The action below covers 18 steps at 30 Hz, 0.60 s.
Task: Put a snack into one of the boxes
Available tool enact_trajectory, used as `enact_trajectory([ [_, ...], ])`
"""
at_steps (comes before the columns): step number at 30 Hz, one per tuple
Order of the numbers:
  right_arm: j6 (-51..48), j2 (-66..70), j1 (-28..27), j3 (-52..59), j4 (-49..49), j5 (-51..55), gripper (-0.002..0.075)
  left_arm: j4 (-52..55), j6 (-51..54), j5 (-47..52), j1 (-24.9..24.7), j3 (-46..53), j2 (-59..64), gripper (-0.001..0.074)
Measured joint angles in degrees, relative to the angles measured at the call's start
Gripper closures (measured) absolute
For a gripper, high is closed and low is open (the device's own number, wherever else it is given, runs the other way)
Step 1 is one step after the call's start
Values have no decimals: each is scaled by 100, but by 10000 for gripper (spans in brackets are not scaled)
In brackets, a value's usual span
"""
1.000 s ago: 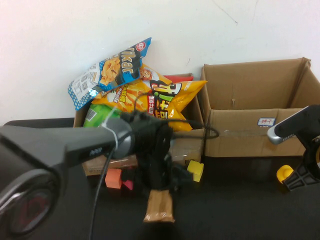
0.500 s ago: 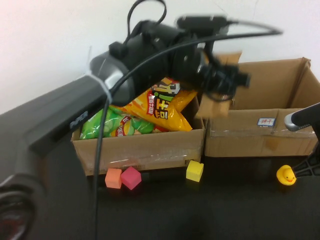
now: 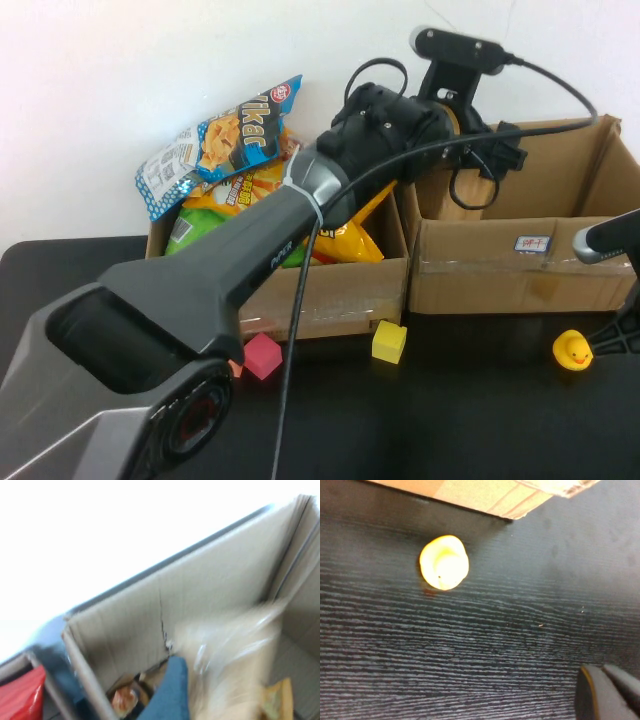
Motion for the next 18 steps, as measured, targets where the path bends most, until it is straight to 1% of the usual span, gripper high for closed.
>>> enact_trajectory([
  [2, -81, 0, 0, 0, 42, -15, 725, 83, 48, 175, 0, -70, 44, 75],
  [3, -162, -9, 0, 0, 99, -23, 725, 179, 80, 310, 0, -142, 42, 87],
  [4, -279, -21, 0, 0, 161, -50, 725, 310, 115, 480, -4, -226, 42, 118],
  [6, -578, -67, 0, 0, 339, -90, 725, 587, 125, 939, -4, -458, 31, 212],
  [10, -1418, -304, 0, 0, 972, -143, 725, 955, 125, 2202, -4, -1059, -103, 503],
  [12, -1932, -477, 0, 0, 1426, -166, 726, 1023, 162, 2710, -4, -1352, -246, 615],
  [13, -2230, -571, 0, 0, 1678, -192, 726, 1053, 195, 2926, -4, -1480, -349, 657],
  [15, -2775, -743, 0, 0, 2140, -203, 726, 1077, 322, 3187, -4, -1639, -590, 699],
  [18, -3415, -955, 0, -35, 2841, -169, 726, 1125, 596, 3444, -25, -1704, -1089, 725],
])
